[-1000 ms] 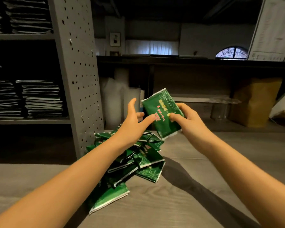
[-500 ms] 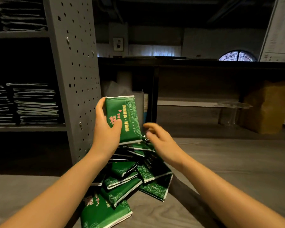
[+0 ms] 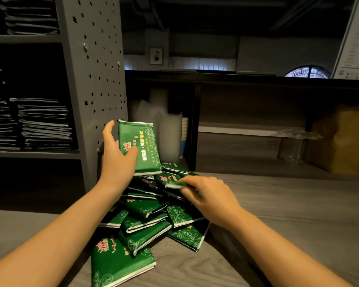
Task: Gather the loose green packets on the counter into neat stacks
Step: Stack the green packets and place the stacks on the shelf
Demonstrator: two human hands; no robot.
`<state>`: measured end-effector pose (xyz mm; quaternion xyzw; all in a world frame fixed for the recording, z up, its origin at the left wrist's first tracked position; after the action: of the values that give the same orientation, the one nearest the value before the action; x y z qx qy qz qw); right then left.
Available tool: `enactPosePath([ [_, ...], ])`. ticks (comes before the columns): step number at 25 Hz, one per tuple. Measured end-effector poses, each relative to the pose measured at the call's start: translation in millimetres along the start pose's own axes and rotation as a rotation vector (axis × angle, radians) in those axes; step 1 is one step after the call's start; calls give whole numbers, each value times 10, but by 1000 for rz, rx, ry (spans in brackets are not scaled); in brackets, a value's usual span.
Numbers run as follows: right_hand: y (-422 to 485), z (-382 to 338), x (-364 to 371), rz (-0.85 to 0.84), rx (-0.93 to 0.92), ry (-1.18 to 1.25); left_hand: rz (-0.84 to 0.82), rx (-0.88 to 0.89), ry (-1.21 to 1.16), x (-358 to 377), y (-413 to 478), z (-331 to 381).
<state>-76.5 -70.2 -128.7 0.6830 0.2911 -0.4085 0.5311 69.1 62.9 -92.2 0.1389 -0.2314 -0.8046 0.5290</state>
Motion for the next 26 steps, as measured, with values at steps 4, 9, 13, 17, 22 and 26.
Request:
enactPosePath([
  [4, 35, 170, -108, 404, 151, 514, 22, -124, 4, 5, 52, -44],
  [9, 3, 44, -143, 541, 64, 627, -122, -301, -16, 141, -36, -97],
  [13, -15, -141, -5, 322, -63, 367, -208, -409, -269, 251, -154, -64],
  [17, -25, -189, 52, 102, -140, 409, -202, -346, -287, 269, -206, -37],
  [22, -33, -7, 76, 3, 130, 329, -68, -262, -237, 171, -103, -38],
  [26, -56, -1, 133, -163, 137, 91, -48, -228, -211, 147, -71, -58],
])
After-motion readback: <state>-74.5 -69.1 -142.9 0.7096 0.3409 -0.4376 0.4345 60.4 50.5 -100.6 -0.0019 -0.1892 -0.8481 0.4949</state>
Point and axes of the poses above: each hand's wrist, its own y-axis towards the middle knuckle, its own x-axis out of the palm, z = x × y, the point moved 1 cm from there along y, towards the middle knuckle, and after that the axes turned 2 degrees about -y, right-handed, at the moved point
